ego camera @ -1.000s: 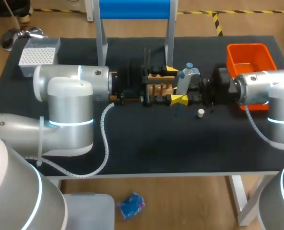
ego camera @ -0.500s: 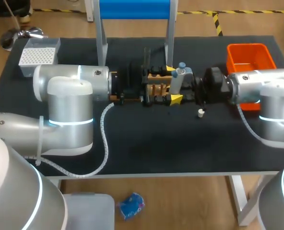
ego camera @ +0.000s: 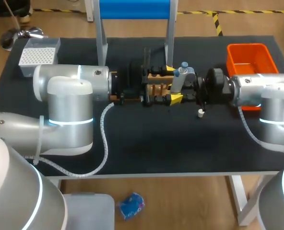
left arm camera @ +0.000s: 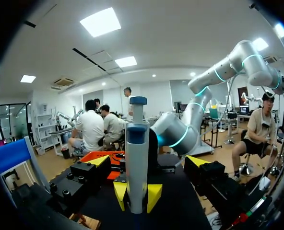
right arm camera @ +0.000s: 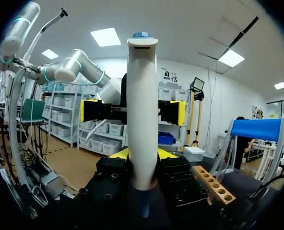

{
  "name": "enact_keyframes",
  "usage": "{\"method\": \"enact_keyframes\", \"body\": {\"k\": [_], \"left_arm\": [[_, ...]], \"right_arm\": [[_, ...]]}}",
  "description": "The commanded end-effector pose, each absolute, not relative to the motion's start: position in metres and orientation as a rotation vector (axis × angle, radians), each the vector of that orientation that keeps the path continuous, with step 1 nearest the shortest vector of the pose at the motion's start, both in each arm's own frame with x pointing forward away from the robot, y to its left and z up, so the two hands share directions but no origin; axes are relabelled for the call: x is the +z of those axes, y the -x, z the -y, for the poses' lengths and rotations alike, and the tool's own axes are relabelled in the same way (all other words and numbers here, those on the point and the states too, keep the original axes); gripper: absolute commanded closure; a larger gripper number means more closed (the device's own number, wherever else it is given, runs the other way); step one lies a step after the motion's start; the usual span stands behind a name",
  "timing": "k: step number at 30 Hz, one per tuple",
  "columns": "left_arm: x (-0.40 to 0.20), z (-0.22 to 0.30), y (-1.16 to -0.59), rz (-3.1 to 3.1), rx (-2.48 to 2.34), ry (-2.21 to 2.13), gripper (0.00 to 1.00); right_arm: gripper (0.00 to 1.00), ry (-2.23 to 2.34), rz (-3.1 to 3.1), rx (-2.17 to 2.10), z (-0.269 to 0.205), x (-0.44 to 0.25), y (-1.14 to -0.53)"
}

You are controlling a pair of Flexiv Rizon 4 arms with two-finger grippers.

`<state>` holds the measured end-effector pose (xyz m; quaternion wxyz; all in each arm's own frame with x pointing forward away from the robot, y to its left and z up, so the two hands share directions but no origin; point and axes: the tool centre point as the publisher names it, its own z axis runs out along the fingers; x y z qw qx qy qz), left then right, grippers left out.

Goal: Invert the test tube, pick up the pipette, mount the tip to pipette, aspirate from beaker and dispense into the tube, eject the tip, return the pipette, and cap with the stopper.

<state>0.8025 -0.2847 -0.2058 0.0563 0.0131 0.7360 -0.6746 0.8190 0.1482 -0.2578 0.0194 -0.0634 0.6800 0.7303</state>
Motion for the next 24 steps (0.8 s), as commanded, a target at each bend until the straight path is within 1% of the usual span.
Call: {"method": "enact_keyframes", "body": {"k": [1,9,10,11,12,14,15,16,17,19,24], "left_arm": [[-0.2067,0.2866,-0.8012,-2.227,-2.044,-0.035,0.00],[-0.2067,0.2866,-0.8012,-2.227,-2.044,-0.035,0.00],[-0.2067,0.2866,-0.8012,-2.227,-2.044,-0.035,0.20],[-0.2067,0.2866,-0.8012,-2.227,-2.044,-0.035,0.53],[-0.2067,0.2866,-0.8012,-2.227,-2.044,-0.035,0.60],[-0.2067,0.2866,-0.8012,-2.227,-2.044,-0.035,0.64],[-0.2067,0.2866,-0.8012,-2.227,-2.044,-0.035,0.74],[-0.2067,0.2866,-0.8012,-2.227,-2.044,-0.035,0.80],[-0.2067,0.2866,-0.8012,-2.227,-2.044,-0.035,0.81],[-0.2067,0.2866,-0.8012,-2.227,-2.044,-0.035,1.00],[-0.2067,0.2866,-0.8012,-2.227,-2.044,-0.035,1.00]], "right_arm": [[1.00,0.177,-2.101,2.273,-0.1496,-0.2571,-0.8162],[1.00,0.177,-2.095,2.275,-0.1525,-0.2556,-0.8145],[1.00,0.176,-2.096,2.275,-0.1527,-0.2559,-0.8144],[1.00,0.176,-2.096,2.275,-0.1527,-0.2559,-0.8144],[1.00,0.175,-2.096,2.275,-0.1527,-0.2560,-0.8143],[1.00,0.176,-2.096,2.275,-0.1531,-0.2563,-0.8135],[1.00,0.176,-2.096,2.275,-0.1532,-0.2564,-0.8133],[1.00,0.176,-2.096,2.275,-0.1532,-0.2564,-0.8132],[1.00,0.176,-2.096,2.276,-0.1534,-0.2566,-0.8129],[1.00,0.175,-2.096,2.277,-0.1540,-0.2567,-0.8125],[1.00,0.179,-2.097,2.278,-0.1557,-0.2563,-0.8121]]}}
